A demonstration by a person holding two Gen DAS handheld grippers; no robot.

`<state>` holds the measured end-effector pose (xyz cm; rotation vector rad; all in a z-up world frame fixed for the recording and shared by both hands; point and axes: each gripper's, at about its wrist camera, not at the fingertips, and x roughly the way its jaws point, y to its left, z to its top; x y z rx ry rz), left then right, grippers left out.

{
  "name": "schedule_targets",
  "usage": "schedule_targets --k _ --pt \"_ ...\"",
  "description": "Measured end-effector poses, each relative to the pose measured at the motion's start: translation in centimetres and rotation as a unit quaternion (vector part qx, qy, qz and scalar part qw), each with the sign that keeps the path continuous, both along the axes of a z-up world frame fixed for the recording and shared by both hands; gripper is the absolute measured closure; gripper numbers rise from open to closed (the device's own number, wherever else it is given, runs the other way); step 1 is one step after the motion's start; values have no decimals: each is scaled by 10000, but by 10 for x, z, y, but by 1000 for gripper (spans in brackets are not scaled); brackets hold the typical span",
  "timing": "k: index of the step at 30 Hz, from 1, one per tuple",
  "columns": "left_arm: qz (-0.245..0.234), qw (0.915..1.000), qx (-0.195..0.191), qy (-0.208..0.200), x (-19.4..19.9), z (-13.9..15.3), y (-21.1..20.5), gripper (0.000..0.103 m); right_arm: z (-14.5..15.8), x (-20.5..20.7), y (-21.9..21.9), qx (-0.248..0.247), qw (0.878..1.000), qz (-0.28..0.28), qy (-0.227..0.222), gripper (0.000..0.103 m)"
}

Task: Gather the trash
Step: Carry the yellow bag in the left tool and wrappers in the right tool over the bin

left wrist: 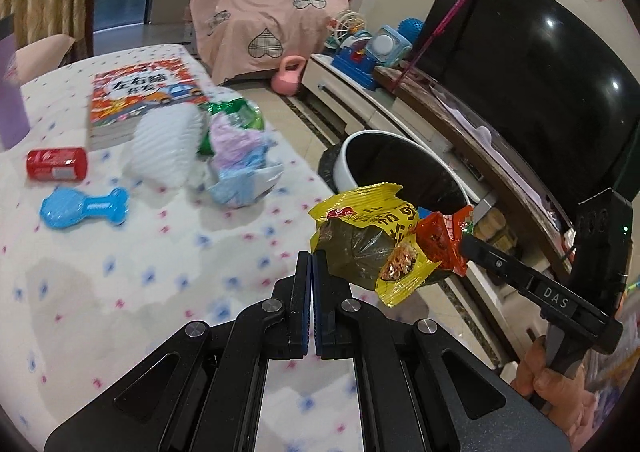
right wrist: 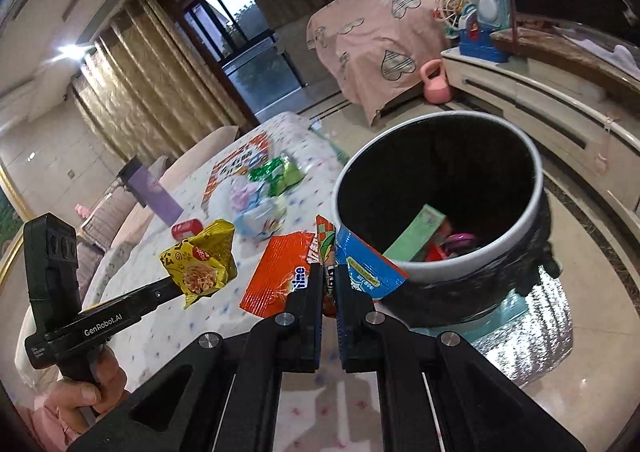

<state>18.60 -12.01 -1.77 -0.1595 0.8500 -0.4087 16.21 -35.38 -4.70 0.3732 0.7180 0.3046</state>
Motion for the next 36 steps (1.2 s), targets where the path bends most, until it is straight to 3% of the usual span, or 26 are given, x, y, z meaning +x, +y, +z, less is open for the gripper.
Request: schedule_targets --k 23,36 --pt "-460 9978 482 -67 60 6 -93 102 7 40 -60 -249 9986 -460 -52 97" --pt "-587 9966 560 140 81 -8 -116 102 -4 62 -73 -461 9974 -526 154 93"
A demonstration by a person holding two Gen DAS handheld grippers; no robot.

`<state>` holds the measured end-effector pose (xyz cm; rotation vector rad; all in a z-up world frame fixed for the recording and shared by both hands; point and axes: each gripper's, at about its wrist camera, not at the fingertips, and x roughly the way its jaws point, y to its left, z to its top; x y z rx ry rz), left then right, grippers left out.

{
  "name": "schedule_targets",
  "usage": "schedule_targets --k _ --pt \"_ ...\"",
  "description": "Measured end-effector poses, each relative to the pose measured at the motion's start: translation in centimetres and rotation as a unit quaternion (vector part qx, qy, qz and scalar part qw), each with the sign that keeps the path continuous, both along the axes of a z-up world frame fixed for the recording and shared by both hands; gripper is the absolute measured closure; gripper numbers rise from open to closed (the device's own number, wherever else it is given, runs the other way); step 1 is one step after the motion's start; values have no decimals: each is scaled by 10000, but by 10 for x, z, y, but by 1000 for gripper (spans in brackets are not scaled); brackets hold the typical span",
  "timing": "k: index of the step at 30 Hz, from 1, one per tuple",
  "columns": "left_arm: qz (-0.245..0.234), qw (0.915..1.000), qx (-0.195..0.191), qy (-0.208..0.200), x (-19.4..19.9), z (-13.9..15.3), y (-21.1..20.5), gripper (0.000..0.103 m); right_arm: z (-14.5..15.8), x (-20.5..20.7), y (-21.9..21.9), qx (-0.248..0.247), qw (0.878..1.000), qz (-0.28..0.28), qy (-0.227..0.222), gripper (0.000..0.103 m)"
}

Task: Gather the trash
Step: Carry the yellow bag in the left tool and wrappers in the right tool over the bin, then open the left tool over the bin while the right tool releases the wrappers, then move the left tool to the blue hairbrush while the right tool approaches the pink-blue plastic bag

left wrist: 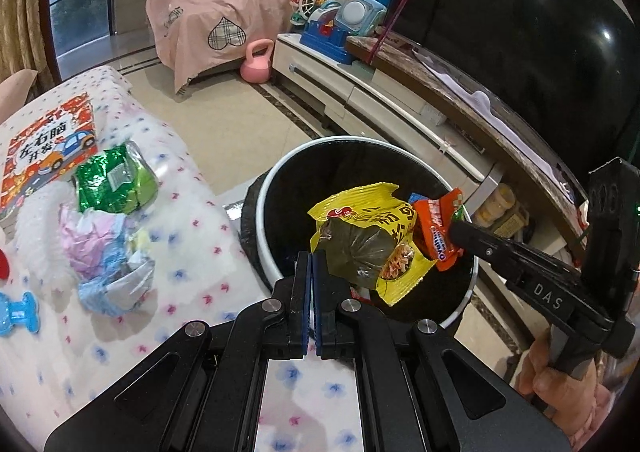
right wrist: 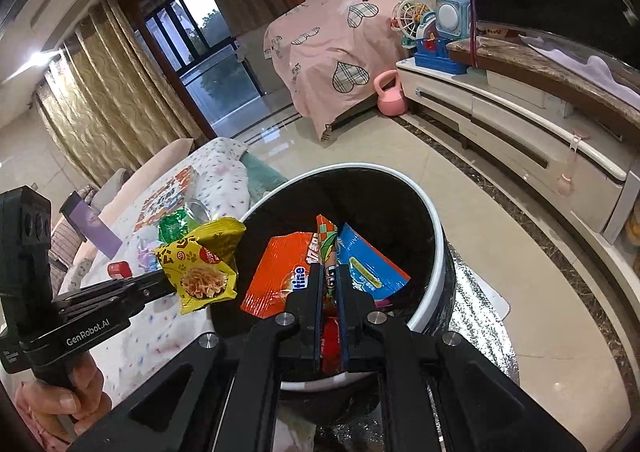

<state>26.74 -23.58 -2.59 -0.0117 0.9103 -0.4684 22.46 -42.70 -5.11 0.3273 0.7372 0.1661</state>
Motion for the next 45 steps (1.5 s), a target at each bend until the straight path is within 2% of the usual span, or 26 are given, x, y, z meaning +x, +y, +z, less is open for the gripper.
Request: schedule_targets --k 2,4,6,7,9,10,11,13,15,19,28,36,45 --pt "-7 10000 -26 27 2 0 -2 100 -1 3 -1 1 10000 31 38 93" --pt "-17 9999 -57 93 3 -1 -2 90 -2 4 -2 -22 10000 11 51 92" --pt "30 9999 -71 76 2 0 0 68 -4 5 -3 1 9999 12 100 90" --pt "57 9999 -98 46 1 1 2 64 -5 5 -4 15 9999 -11 108 85" --pt "90 9998 -183 36 -2 2 7 59 -4 3 -6 57 9999 -44 74 64" --pt "115 9997 -205 35 -4 3 9 58 -4 1 -6 77 9999 -78 39 48" --pt "156 9996 -224 25 -8 3 14 56 -3 -1 -7 100 9999 -98 -1 40" --pt "203 9995 -254 5 -13 3 21 54 -2 -4 -6 157 9998 -80 -38 36" --pt "321 9991 -260 9 -21 1 33 49 -1 -6 -3 182 9998 -42 -38 36" --pt "548 9978 -366 51 -36 -5 61 49 3 -19 14 208 9997 59 -136 20" --pt "1219 9911 -510 172 -67 -15 142 48 11 -39 80 120 9976 610 -311 15" --pt "1816 9808 -628 347 -88 -32 208 48 0 -41 128 201 9948 993 -132 14" --pt "2252 9709 -701 420 -99 -43 255 48 -8 -39 175 138 9906 1357 -30 14"
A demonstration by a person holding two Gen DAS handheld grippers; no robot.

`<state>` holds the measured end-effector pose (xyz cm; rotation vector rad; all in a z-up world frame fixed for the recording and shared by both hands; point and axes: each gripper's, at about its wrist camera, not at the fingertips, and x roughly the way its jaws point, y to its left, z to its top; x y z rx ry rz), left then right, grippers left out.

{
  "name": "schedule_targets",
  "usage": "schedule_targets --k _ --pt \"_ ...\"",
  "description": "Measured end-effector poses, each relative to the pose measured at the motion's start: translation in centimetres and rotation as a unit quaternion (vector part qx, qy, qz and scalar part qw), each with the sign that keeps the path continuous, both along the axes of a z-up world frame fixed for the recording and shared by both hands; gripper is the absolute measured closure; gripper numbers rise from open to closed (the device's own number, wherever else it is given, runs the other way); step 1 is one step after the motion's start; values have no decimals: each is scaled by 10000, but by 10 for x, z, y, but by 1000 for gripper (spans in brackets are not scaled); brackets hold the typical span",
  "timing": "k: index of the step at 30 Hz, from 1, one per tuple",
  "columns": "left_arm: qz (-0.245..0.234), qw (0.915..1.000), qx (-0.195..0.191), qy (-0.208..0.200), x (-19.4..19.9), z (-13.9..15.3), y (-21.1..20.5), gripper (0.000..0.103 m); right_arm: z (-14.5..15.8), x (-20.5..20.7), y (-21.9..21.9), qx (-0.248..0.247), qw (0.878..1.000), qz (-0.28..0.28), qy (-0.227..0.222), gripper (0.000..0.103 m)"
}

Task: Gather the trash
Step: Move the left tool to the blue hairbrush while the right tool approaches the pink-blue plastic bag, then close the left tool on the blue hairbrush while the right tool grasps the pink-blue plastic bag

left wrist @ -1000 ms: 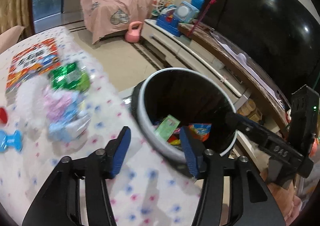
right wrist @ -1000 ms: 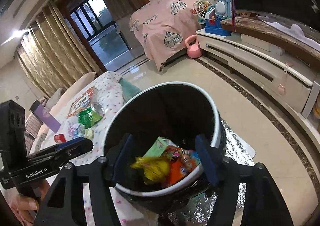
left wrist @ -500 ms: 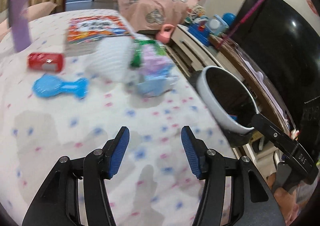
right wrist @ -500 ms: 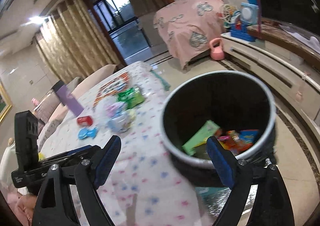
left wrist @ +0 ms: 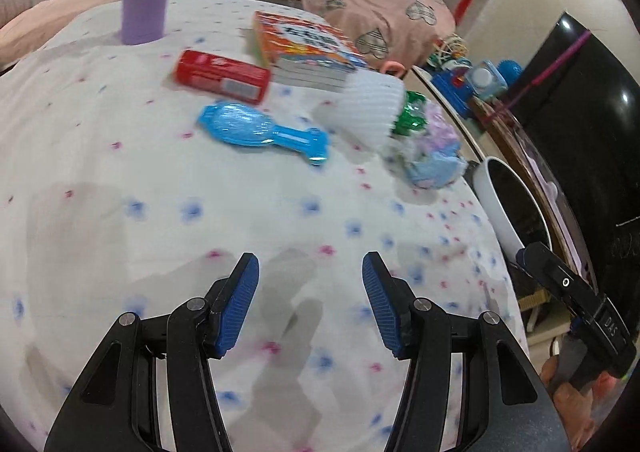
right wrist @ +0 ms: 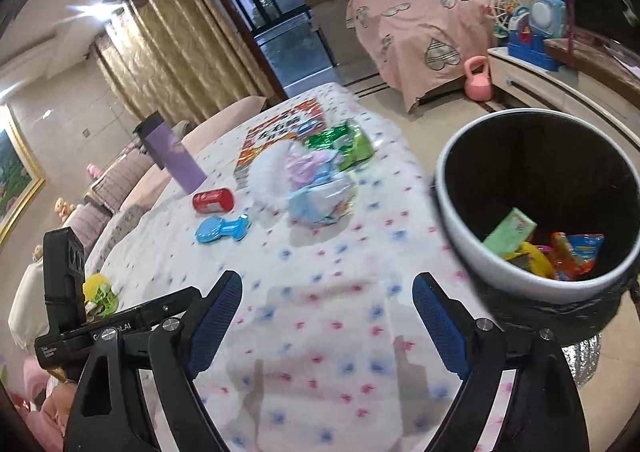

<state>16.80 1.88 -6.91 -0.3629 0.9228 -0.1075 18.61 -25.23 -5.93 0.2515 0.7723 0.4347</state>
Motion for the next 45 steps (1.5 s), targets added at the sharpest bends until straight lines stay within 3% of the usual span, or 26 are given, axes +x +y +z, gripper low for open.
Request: schedule_targets --k 5,8,13,18,23,26,34,36,37,38,40,41,45 --pt "-190 9997 137 -33 5 -1 8 48 -3 5 12 -26 9999 94 36 14" --pt "-614 9954 720 -131 16 1 3 47 -3 10 17 -46 9999 146 43 14" --pt "-1071 9881 1075 -251 40 8 12 40 0 15 23 -98 9996 269 20 14" --pt "-1497 9760 1509 -480 69 10 20 27 -1 29 26 -63 9996 272 70 14" --pt "-1904 9587 2054 -494 97 3 17 23 -3 48 30 -91 9995 253 134 14" --pt "-1915 9563 2166 -429 112 -2 20 23 -5 64 32 -69 9994 259 207 14" --pt "-2172 9563 1927 -330 123 -10 18 23 -12 98 38 29 9992 142 361 14" --pt "-2240 9569 1827 -260 119 -14 15 30 -15 105 41 47 9991 99 413 15" --pt "-2256 9574 1787 -240 117 -16 13 33 -16 107 42 17 9990 84 428 20" --pt "-2239 9582 1761 -283 112 -15 13 37 -17 107 44 -68 9990 55 438 41" --pt "-2287 9598 1600 -282 105 -14 12 48 -18 106 46 -164 9987 33 480 57" --pt "-2314 9608 1507 -268 102 -12 12 58 -18 102 47 -179 9988 -2 458 58" --pt "-2371 9665 974 -115 90 -9 17 57 -15 85 48 -325 9987 -70 375 61"
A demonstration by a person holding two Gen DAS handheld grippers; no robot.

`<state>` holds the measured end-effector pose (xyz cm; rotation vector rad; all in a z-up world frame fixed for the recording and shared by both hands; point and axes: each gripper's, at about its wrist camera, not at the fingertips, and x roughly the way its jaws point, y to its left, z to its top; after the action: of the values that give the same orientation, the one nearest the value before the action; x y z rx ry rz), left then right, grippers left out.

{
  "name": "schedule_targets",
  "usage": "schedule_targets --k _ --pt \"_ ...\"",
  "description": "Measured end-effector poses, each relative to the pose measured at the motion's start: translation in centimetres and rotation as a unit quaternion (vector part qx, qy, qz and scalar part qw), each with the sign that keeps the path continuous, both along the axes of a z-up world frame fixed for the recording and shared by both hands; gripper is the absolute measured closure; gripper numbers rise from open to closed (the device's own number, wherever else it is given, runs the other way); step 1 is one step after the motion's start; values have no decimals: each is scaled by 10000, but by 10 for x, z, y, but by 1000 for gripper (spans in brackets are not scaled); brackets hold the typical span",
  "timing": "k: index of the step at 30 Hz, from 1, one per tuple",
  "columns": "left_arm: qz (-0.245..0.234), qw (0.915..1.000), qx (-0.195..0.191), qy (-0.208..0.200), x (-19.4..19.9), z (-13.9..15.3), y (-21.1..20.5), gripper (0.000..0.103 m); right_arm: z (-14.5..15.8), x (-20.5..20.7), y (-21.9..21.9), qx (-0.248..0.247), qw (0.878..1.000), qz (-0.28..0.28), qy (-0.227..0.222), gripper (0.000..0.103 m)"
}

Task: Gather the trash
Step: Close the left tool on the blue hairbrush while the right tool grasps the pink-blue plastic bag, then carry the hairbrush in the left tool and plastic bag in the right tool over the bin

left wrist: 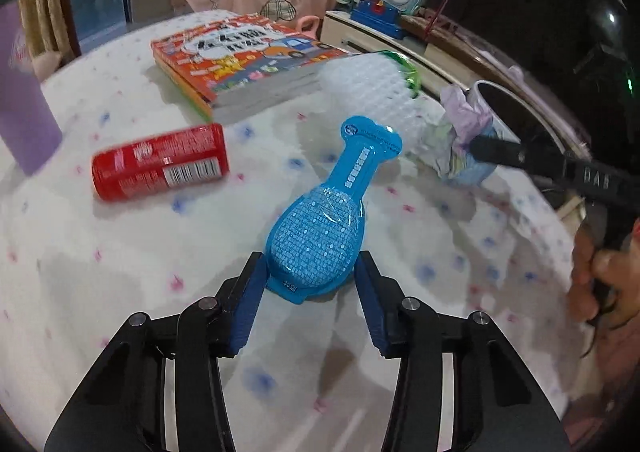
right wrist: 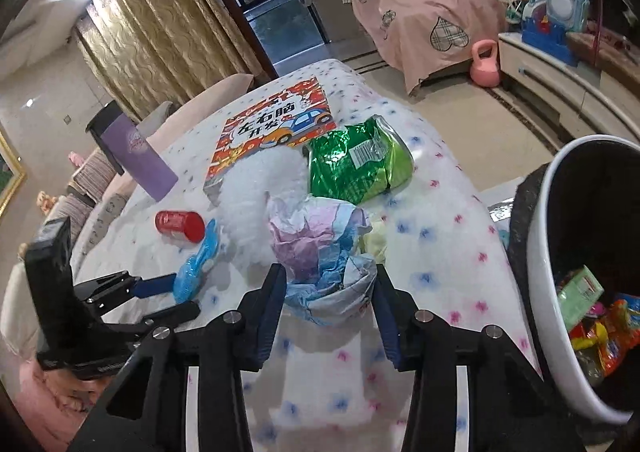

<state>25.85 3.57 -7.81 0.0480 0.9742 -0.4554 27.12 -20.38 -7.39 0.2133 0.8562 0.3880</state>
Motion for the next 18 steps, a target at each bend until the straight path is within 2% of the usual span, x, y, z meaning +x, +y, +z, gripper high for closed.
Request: schedule_targets --k 2,5,6,11,14,16,17,18 --pt "84 10000 19 8 -3 2 0 56 1 -14 -3 61 10000 -57 27 61" --pt "136 9999 47 -91 0 7 -1 36 0 -32 -5 117 9998 -160 74 61" --pt "130 9998 63 -143 1 9 -3 33 -1 -38 -6 141 9996 -205 96 61" --pt "-79 9996 209 -177 9 7 -15 33 -2 -58 -12 327 9986 -383 151 61" --pt "-200 9985 491 -119 10 -4 -25 34 -1 -63 -18 417 9980 -444 157 61" --pt "-159 9977 615 -233 6 -4 -27 43 0 -66 -22 430 9979 -457 156 61" --pt "-124 9979 595 -216 4 -3 -26 53 0 -68 -25 445 9978 -463 146 61" --pt "-82 9987 477 -148 4 -1 -24 53 0 -69 -28 460 9977 -470 141 61"
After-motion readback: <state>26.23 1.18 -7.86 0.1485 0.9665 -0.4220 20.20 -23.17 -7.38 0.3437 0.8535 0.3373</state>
